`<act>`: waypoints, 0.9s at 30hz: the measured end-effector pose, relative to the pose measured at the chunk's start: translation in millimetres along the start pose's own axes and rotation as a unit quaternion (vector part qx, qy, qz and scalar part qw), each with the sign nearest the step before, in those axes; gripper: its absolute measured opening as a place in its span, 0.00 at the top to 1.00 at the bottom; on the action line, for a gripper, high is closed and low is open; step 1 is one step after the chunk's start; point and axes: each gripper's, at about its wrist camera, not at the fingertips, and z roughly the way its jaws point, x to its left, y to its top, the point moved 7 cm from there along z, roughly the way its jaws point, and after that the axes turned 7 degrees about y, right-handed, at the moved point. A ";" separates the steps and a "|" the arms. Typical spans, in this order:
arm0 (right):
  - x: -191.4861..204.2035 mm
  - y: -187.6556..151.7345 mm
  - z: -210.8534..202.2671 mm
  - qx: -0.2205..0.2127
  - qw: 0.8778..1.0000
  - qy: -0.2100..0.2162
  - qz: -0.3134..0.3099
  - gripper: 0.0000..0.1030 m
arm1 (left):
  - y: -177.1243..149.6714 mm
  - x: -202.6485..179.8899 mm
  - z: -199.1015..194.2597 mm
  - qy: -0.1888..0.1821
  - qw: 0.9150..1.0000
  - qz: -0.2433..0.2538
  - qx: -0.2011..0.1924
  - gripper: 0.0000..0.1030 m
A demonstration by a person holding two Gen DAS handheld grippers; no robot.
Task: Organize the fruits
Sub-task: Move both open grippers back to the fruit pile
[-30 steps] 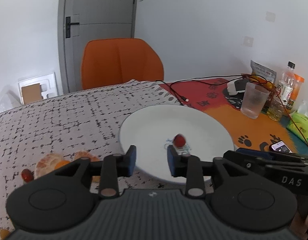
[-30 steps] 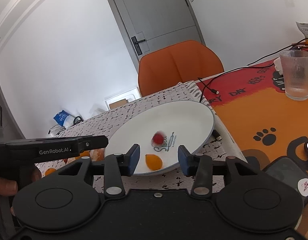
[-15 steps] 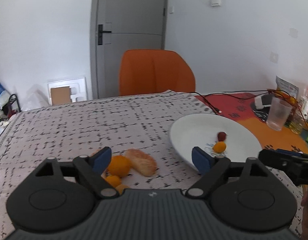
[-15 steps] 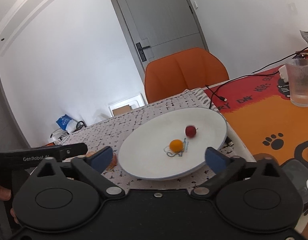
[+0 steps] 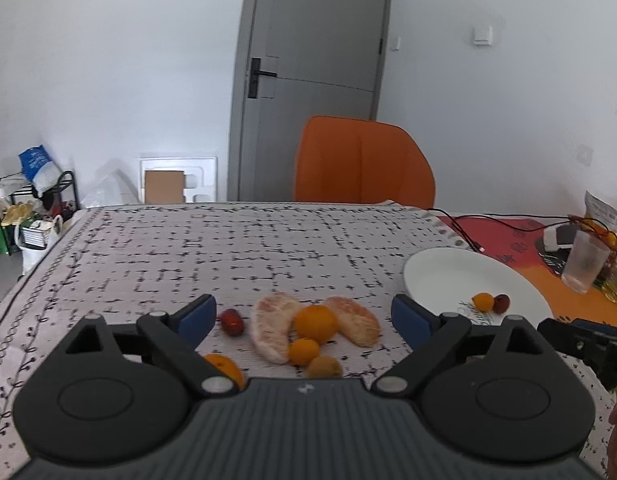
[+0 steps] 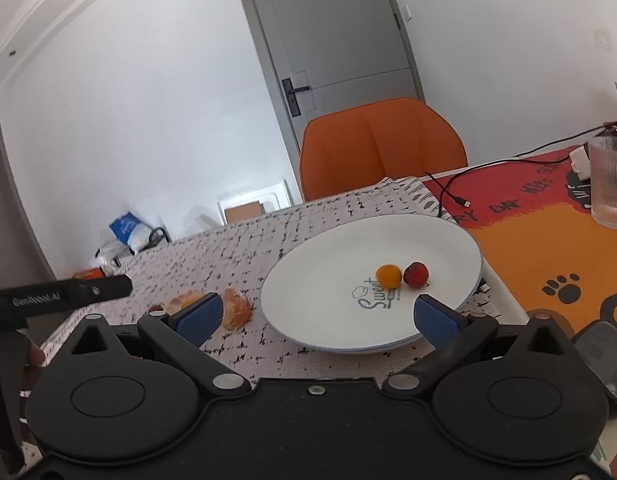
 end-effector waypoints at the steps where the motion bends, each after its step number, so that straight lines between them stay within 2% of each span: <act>1: 2.2 -0.5 0.8 0.002 1.000 0.000 -0.004 0.00 | -1.0 3.1 -1.7 0.002 1.000 -0.001 -0.001 0.09; 10: 25.9 -6.6 3.4 0.015 0.999 0.008 -0.031 0.00 | -14.1 21.6 -11.9 0.010 1.000 -0.001 0.014 0.09; 17: 46.2 -12.2 5.9 0.031 0.998 0.049 -0.039 0.00 | -27.7 35.2 -14.6 0.018 0.999 -0.004 0.027 0.08; 27: 64.4 -20.0 15.2 0.051 0.995 0.070 -0.047 0.00 | -44.4 54.4 -14.7 0.027 0.998 -0.016 0.046 0.08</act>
